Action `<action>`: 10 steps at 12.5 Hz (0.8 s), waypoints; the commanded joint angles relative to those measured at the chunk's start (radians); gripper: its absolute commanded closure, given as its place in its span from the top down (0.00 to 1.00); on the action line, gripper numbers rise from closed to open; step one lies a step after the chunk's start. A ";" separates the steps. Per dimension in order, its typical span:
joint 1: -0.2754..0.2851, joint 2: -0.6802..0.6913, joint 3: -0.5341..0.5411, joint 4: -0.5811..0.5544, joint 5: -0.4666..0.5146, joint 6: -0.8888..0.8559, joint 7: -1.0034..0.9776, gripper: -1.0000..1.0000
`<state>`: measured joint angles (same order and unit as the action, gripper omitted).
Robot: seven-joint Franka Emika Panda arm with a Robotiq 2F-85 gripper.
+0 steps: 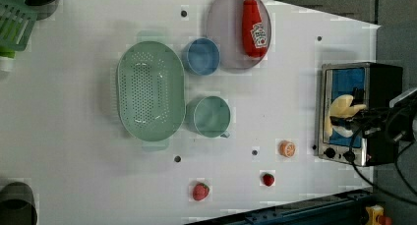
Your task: Pick Banana and place it in mug.
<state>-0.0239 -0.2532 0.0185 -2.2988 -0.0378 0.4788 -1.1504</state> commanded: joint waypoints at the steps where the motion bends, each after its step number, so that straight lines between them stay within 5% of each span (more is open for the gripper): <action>1: 0.031 0.061 0.095 -0.008 0.041 -0.002 0.164 0.32; 10: 0.050 0.168 0.371 -0.010 0.149 0.109 0.662 0.32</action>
<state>0.0341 -0.0849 0.4028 -2.3184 0.1104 0.5874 -0.6128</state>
